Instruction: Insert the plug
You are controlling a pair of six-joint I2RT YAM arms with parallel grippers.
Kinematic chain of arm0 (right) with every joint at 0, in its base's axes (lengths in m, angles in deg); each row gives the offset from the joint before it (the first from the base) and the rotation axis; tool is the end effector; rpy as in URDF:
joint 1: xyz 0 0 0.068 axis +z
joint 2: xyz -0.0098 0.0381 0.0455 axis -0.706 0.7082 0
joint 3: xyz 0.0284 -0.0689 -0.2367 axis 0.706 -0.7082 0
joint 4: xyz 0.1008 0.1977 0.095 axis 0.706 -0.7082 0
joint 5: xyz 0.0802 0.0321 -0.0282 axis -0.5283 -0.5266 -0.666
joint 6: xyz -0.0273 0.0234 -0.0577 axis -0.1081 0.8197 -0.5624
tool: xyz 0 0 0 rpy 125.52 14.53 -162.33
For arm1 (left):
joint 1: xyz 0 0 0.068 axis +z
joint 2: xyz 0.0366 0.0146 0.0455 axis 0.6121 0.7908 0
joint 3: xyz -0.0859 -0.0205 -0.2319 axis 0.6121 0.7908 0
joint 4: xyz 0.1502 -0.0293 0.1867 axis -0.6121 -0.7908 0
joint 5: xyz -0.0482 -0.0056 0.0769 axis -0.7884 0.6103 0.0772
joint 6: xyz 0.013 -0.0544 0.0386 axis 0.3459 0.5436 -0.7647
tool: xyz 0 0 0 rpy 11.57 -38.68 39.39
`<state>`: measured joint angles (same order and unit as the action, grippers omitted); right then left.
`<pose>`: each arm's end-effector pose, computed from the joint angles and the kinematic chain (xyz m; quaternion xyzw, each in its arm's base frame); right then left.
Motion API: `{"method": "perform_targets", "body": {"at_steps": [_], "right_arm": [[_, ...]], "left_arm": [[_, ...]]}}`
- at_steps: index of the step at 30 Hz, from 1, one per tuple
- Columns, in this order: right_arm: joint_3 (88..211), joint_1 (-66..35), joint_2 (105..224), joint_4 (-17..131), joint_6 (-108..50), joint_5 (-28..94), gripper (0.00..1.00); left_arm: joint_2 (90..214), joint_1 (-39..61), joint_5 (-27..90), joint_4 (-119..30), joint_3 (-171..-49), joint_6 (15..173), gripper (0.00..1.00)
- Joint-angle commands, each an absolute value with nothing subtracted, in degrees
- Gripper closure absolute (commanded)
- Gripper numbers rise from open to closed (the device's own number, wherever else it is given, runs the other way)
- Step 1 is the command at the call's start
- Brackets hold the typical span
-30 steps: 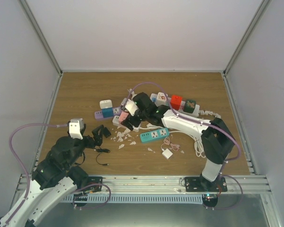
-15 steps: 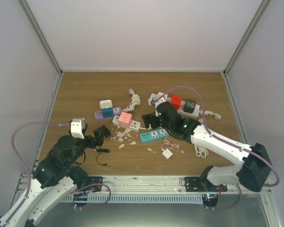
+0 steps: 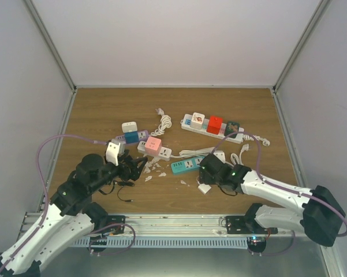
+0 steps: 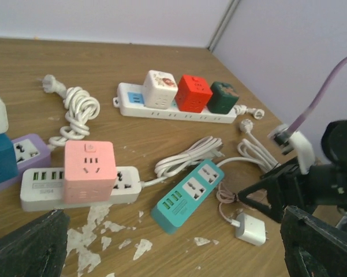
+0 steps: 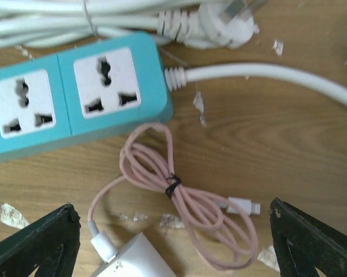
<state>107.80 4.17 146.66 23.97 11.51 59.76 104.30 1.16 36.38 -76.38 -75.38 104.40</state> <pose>0.1405 0.1354 0.1564 0.0245 0.9602 0.0660 0.2705 0.1103 -0.0861 0.2784 0.1242 0.8081 -0.3016 0.4904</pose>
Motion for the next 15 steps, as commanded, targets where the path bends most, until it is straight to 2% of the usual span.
{"method": "perform_targets", "body": {"at_steps": [1, 4, 10, 15], "right_arm": [[107.9, 7.8, 148.6, 21.0, 18.6, 62.5, 0.11], [107.7, 9.9, 149.1, 20.8, 19.4, 61.0, 0.12], [106.2, 12.3, 149.4, 24.9, 17.4, 54.9, 0.25], [106.7, 12.6, 152.3, 26.0, 18.2, 53.5, 0.25]], "left_arm": [[103.5, 1.6, 34.0, -70.9, -76.1, 104.9, 0.01], [103.3, 1.6, 33.8, -71.3, -75.9, 104.9, 0.01], [103.0, 1.6, 33.0, -72.0, -75.4, 103.6, 0.01], [102.2, 1.6, 33.0, -72.5, -74.2, 102.9, 0.01]]}}
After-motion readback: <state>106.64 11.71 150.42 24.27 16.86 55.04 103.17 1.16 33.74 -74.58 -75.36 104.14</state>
